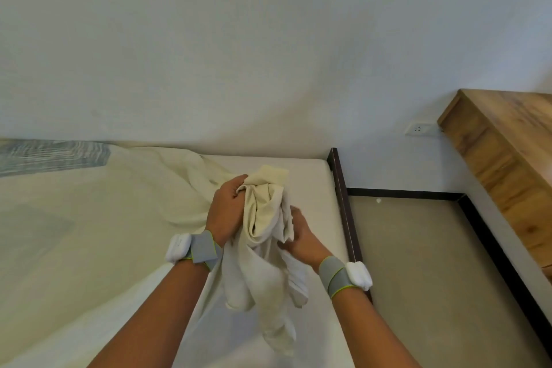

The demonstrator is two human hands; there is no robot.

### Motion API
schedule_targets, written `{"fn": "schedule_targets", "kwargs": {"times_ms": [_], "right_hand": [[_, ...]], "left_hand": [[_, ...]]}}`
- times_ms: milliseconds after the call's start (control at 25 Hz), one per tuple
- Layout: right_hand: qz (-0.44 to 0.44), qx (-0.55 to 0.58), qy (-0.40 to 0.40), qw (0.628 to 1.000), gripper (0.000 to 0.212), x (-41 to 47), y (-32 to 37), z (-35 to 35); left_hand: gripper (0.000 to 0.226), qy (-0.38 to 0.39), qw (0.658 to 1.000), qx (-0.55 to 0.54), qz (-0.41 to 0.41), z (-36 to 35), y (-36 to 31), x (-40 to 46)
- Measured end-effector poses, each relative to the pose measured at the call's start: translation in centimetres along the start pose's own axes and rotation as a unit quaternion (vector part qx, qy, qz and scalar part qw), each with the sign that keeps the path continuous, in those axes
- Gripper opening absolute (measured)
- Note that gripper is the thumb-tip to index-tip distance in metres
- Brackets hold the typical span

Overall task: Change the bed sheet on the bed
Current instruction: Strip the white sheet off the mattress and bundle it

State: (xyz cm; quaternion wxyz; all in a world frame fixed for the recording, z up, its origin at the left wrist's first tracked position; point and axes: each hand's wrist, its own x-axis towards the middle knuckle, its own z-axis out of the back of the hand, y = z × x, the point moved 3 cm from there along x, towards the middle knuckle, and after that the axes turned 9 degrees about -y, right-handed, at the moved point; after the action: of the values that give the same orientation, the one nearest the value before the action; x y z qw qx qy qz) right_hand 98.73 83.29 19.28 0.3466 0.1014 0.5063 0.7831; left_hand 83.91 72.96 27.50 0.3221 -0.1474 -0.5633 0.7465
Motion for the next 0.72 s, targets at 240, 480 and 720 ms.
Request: {"fn": "schedule_targets", "kwargs": {"times_ms": [240, 480, 720], "right_hand": [[-0.163, 0.051, -0.138, 0.976, 0.023, 2.1, 0.9, -4.3], [-0.012, 0.226, -0.146, 0.963, 0.053, 2.2, 13.5, -2.0], [0.179, -0.1, 0.008, 0.979, 0.056, -3.5, 17.7, -7.5]], "left_hand": [[0.029, 0.05, 0.991, -0.117, -0.05, 6.9, -3.2, -0.3], [0.021, 0.174, 0.968, 0.17, 0.062, 9.3, 2.3, -0.2], [0.018, 0.023, 0.98, 0.176, 0.094, 11.2, 3.7, -0.2]]}}
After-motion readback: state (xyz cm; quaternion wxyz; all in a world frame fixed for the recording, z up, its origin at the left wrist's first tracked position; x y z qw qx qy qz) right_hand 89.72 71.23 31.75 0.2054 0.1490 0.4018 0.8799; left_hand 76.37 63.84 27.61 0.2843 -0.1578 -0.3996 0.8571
